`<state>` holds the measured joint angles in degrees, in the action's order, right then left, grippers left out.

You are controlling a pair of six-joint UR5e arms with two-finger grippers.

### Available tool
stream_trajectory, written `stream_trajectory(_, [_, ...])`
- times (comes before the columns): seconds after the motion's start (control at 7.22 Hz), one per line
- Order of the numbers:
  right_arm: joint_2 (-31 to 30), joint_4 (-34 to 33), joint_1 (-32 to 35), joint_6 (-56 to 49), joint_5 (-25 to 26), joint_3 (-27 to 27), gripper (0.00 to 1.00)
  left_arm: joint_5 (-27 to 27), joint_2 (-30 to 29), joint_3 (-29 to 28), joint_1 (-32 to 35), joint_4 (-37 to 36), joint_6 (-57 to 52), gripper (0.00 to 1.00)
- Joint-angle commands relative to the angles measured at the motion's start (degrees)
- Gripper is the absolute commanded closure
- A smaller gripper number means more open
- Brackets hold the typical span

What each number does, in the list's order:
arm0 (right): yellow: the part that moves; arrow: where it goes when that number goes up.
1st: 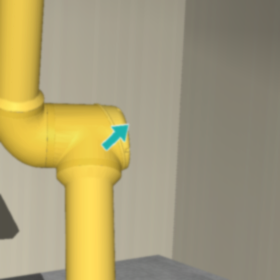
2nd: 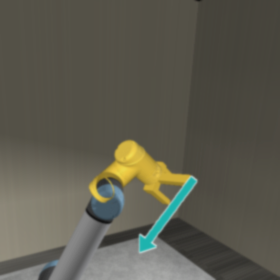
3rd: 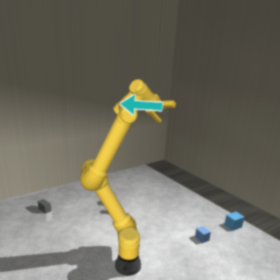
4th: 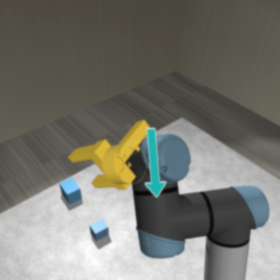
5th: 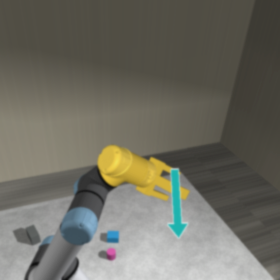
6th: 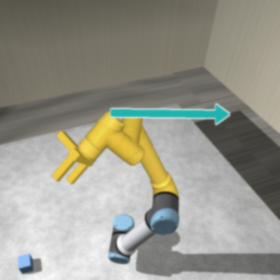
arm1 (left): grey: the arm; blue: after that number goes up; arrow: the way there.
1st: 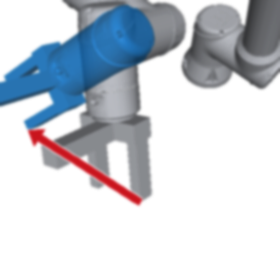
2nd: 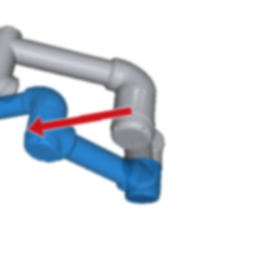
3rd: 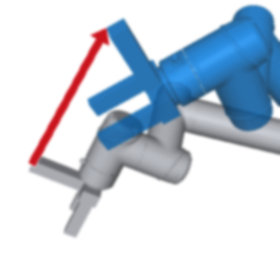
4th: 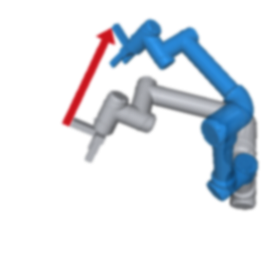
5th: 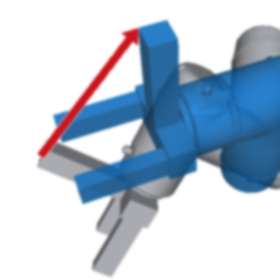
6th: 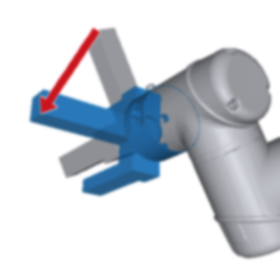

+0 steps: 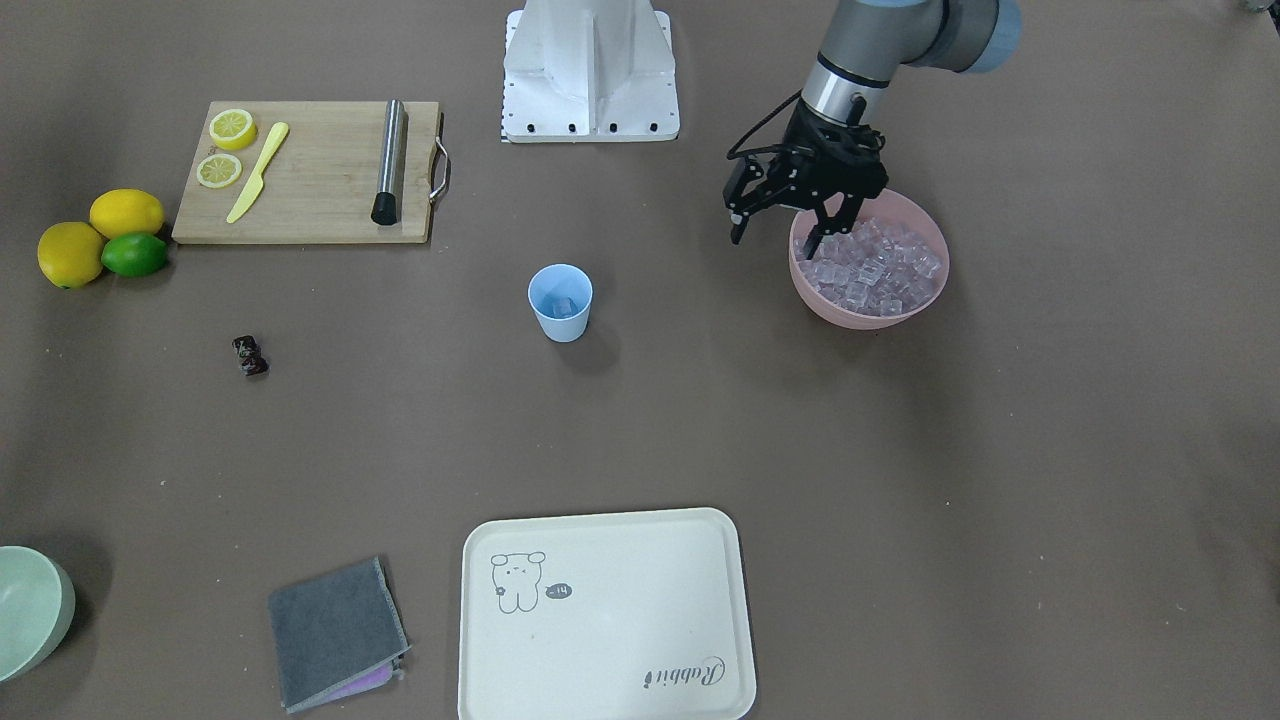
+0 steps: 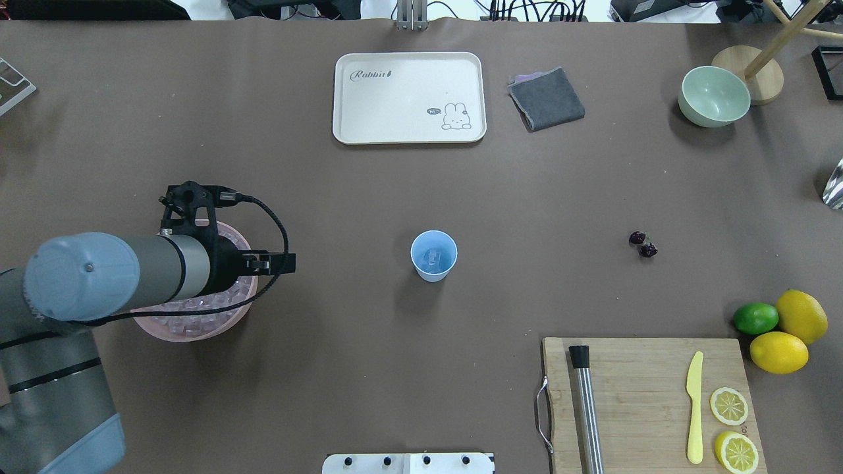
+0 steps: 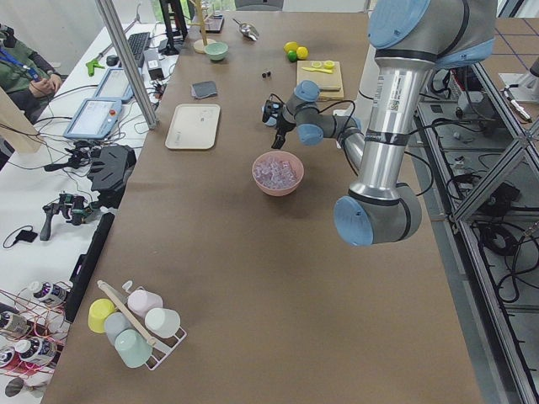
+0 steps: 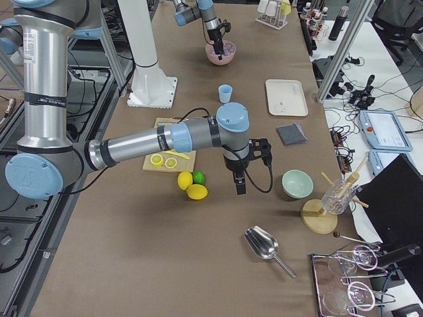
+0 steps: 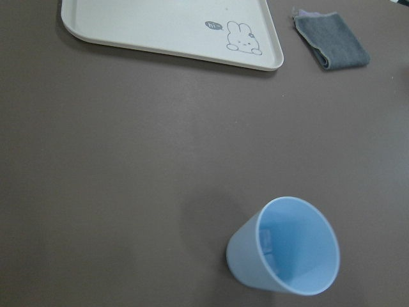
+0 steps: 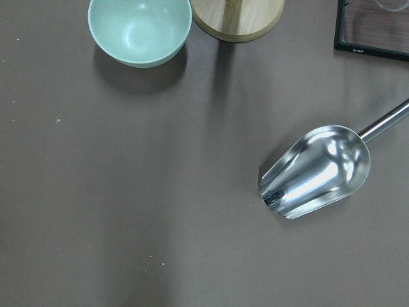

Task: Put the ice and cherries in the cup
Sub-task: 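Move the left gripper back over the pink ice bowl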

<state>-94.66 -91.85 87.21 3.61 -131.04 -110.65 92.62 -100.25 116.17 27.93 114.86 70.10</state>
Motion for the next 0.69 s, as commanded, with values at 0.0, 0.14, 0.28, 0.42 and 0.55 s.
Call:
stream_trajectory(0.0, [0.0, 0.0, 0.0, 0.0, 0.1, 0.0, 0.0, 1.9, 4.3, 0.8, 4.7, 0.0, -0.1, 0.01])
stream_trajectory(0.14, [0.0, 0.1, 0.0, 0.0, 0.1, 0.0, 0.0, 2.7, 4.4, 0.5, 5.9, -0.1, -0.1, 0.01])
stream_trajectory(0.28, [0.0, 0.0, 0.0, 0.0, 0.1, 0.0, 0.0, 2.1, 4.4, 0.2, 5.9, -2.6, -0.1, 0.01])
stream_trajectory(0.42, [0.0, 0.1, 0.0, 0.0, 0.1, 0.0, 0.0, -0.1, 4.4, 0.1, 5.8, -6.0, -0.1, 0.02])
stream_trajectory(0.55, [0.1, 0.1, 0.0, 0.0, 0.0, -0.1, 0.0, -2.3, 4.4, -0.5, 5.2, -7.1, -0.8, 0.02])
